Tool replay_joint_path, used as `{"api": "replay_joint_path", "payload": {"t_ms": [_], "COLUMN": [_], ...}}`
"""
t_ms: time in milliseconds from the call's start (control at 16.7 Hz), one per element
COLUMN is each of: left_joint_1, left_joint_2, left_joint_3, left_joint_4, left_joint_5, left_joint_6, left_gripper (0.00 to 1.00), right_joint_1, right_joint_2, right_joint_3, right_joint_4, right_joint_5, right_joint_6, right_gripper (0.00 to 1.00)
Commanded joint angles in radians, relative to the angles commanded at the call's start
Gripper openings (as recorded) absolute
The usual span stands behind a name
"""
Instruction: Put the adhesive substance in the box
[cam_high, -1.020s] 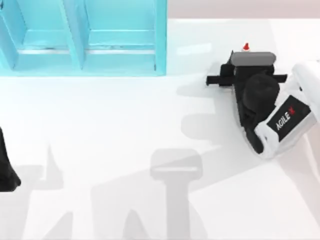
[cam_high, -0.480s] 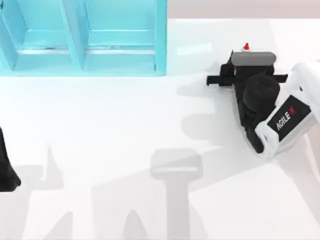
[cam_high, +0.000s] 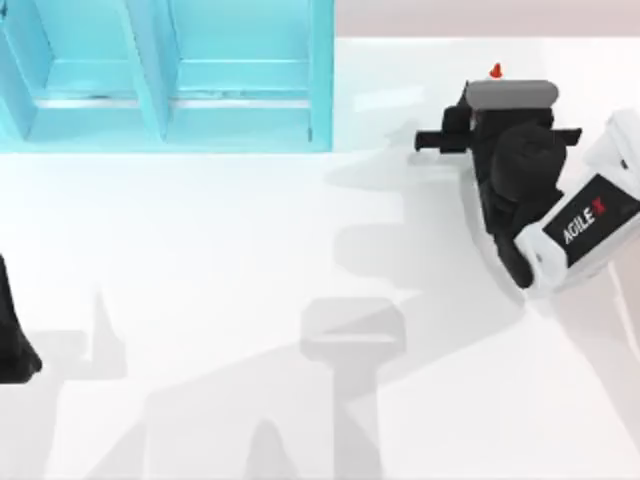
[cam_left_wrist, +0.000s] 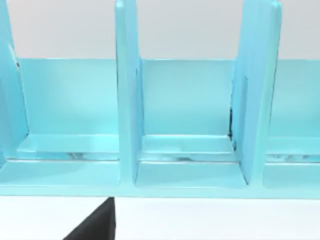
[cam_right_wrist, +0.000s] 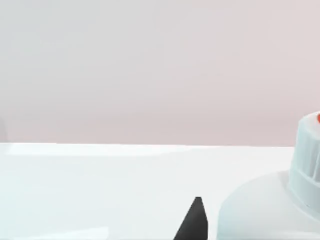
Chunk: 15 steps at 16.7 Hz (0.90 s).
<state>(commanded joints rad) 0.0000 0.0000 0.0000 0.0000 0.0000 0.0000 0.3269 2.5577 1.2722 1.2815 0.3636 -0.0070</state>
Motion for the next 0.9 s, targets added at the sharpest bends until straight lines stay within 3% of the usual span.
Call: {"api": "replay_joint_path", "payload": {"t_ms": [900], "left_joint_1": [0.0], "left_joint_2": [0.0], "left_joint_3": [0.0], "left_joint_4": [0.0], "left_joint_5": [0.0], "left_joint_6": [0.0], "left_gripper": [1.0], "right_joint_1": [0.0], "right_joint_2": [-0.223], "right_joint_3": [-0.051], "right_joint_4": [-0.17], "right_joint_5": [-0.001], "right_joint_6": [0.005], "right_gripper": [0.0]}}
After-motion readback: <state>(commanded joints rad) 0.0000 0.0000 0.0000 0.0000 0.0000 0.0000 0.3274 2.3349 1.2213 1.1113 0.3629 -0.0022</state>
